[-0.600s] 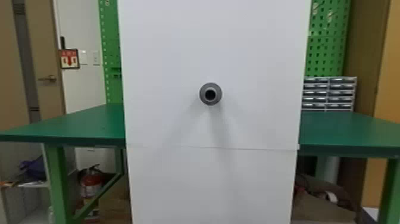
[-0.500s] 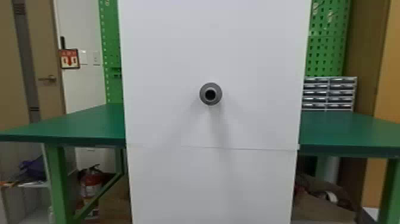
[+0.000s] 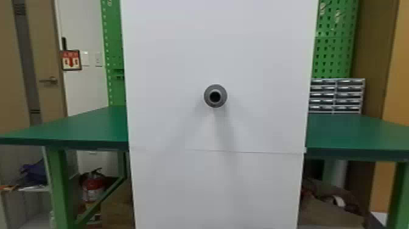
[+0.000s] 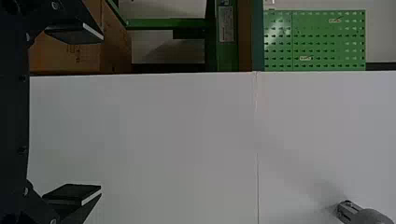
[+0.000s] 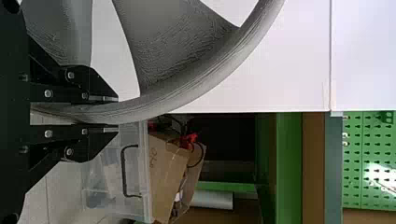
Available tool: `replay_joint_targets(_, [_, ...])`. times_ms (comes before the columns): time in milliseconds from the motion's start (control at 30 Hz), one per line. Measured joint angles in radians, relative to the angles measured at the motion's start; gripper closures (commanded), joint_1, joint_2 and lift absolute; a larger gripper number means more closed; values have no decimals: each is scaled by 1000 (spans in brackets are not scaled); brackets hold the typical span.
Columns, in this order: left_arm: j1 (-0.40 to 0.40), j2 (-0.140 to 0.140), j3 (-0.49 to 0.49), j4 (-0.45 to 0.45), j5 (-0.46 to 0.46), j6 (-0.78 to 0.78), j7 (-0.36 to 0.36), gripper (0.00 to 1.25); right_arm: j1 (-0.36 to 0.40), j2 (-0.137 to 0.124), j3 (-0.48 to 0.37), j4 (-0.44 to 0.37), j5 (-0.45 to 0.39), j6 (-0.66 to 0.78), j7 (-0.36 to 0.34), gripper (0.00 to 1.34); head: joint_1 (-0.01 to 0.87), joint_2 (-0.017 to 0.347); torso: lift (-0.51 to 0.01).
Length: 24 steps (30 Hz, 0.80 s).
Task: Hold the wheel and insert it
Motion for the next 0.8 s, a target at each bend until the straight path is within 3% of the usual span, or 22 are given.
replay_joint_targets(800, [-28,0,-21,-41,14,0,0,147,-56,-12,14,-317,7,294,0,1202,179,100,-494])
